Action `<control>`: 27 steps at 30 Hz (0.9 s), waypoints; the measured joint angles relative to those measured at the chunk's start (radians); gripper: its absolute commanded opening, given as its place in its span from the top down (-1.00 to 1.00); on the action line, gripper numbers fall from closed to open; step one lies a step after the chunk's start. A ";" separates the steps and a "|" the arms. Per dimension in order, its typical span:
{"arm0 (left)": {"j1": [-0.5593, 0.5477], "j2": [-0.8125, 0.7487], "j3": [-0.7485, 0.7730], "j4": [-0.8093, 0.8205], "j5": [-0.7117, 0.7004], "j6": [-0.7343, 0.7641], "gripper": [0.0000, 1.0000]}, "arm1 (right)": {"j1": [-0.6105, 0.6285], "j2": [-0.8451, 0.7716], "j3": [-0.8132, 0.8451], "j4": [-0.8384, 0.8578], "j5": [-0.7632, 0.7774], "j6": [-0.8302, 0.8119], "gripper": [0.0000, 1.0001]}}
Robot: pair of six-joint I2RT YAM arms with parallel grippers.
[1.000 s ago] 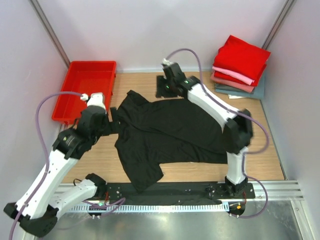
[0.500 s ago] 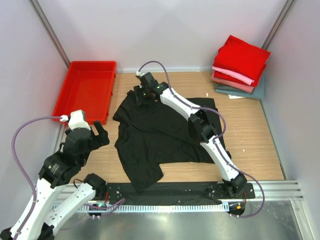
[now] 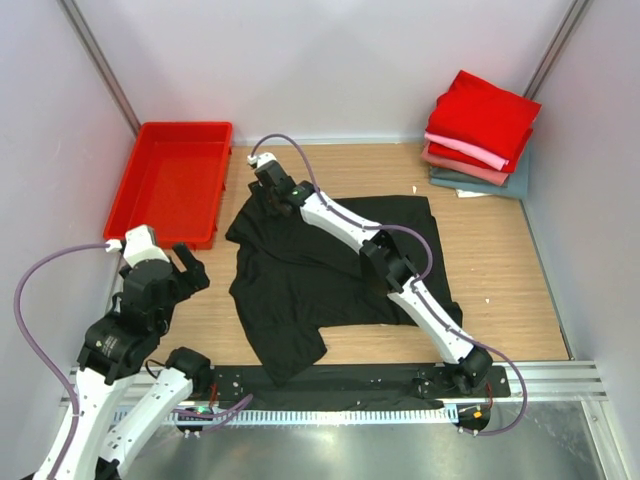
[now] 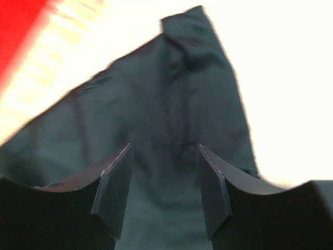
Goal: Fold and stack the t-shirts
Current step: Flatten the tshirt out
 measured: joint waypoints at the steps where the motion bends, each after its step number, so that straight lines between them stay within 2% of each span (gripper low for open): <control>1: 0.000 -0.002 0.000 0.002 0.002 0.000 -0.62 | -0.001 0.013 0.010 0.001 0.018 -0.010 -0.16; 8: 0.022 -0.015 -0.007 0.005 0.015 0.002 -0.60 | -0.007 0.056 0.026 0.008 0.113 -0.083 -0.15; 13: 0.033 -0.016 -0.007 0.005 0.021 0.003 -0.59 | -0.009 0.056 0.026 0.032 0.146 -0.108 -0.03; 27: 0.042 -0.020 -0.012 0.013 0.024 0.003 -0.57 | -0.009 0.056 -0.026 0.086 0.151 -0.116 -0.03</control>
